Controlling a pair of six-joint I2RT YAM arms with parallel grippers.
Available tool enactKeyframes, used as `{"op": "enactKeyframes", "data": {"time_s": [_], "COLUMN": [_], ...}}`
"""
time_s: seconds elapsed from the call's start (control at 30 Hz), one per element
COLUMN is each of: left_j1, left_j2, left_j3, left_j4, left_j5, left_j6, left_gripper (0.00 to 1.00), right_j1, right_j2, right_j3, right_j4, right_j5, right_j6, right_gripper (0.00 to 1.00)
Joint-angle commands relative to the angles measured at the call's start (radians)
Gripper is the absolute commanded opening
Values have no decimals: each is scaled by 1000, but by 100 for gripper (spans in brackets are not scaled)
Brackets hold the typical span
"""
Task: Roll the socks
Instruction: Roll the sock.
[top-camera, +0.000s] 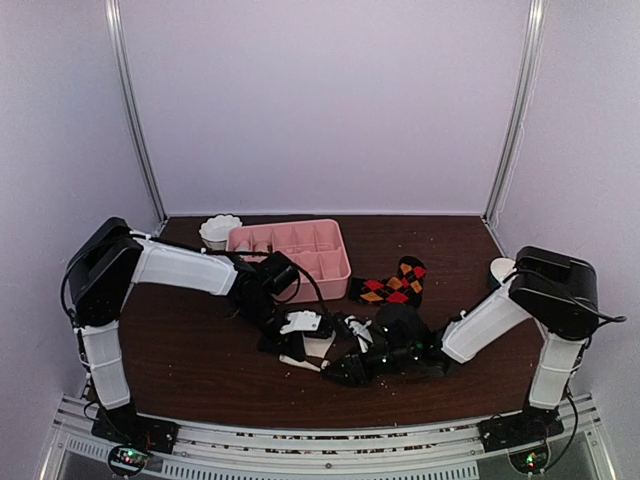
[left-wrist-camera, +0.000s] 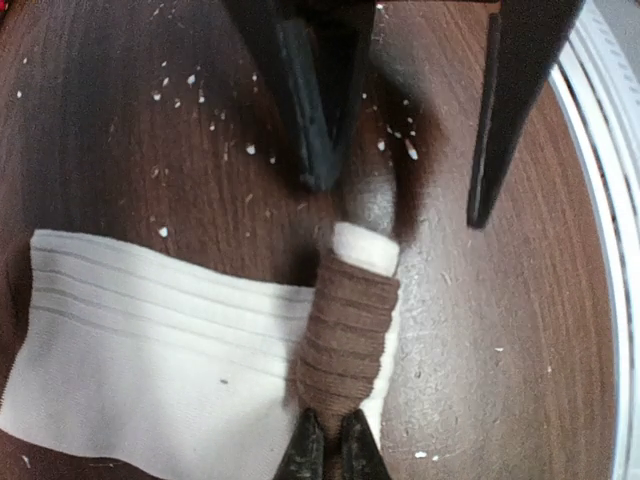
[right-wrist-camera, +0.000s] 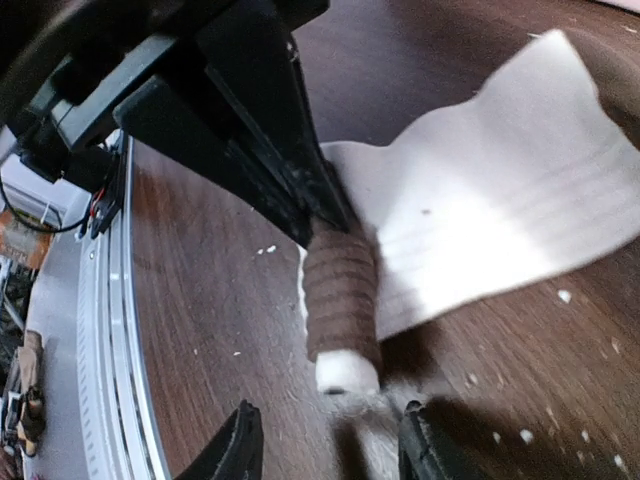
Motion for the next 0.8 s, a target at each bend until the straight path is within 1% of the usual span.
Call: {"op": "enactKeyframes", "data": {"time_s": [0.0,0.03,0.07,0.1,0.17,0.27,0.3,0.33,0.37,0.4,0.43,0.47,0.5,0.53,0.57,0.6,0.67,0.77], "left_j1": [50,53,53,53,54,54,56,57,58,61,67,68,68,69,69,69,70,70], "left_j2": [102,117,130,143,167,197,204,211,220,228,236,246,256,267,279,287,293,293], "left_j3": [65,81,98,114,147,189,198,203,208,208,206,205,203,201,202,205,209,223], "left_j4": [-179,-200,-220,-242,-289,-349,-365,-380,-394,-402,-403,-403,-402,-394,-388,-388,-382,-370], "left_j5": [115,134,147,160,176,202,211,229,256,279,307,326,328,322,312,304,283,245], "left_j6": [-67,-71,-78,-78,-73,-71,-73,-74,-78,-89,-107,-121,-130,-145,-157,-167,-191,-224], "left_gripper": [0,0,0,0,0,0,0,0,0,0,0,0,0,0,0,0,0,0], "right_j1": [-3,0,1,3,8,18,17,11,-14,-52,-80,-84,-70,-17,48,107,185,230], "right_j2": [-47,-75,-106,-138,-211,-354,-403,-451,-500,-521,-511,-486,-464,-440,-423,-401,-370,-344], "right_j3": [-152,-176,-199,-215,-240,-267,-285,-319,-379,-463,-514,-513,-474,-409,-379,-334,-294,-264], "right_j4": [-150,-141,-139,-150,-182,-257,-259,-217,-111,80,223,251,186,104,11,-46,-97,-87], "right_j5": [222,265,309,362,463,662,712,725,660,558,496,456,407,431,492,558,625,635], "right_j6": [-28,-31,-34,-37,-56,-64,-46,-17,14,85,114,102,34,-44,-117,-183,-268,-339], "right_gripper": [54,80,98,100,100,100,100,100,100,100,100,100,100,100,100,100,100,100]}}
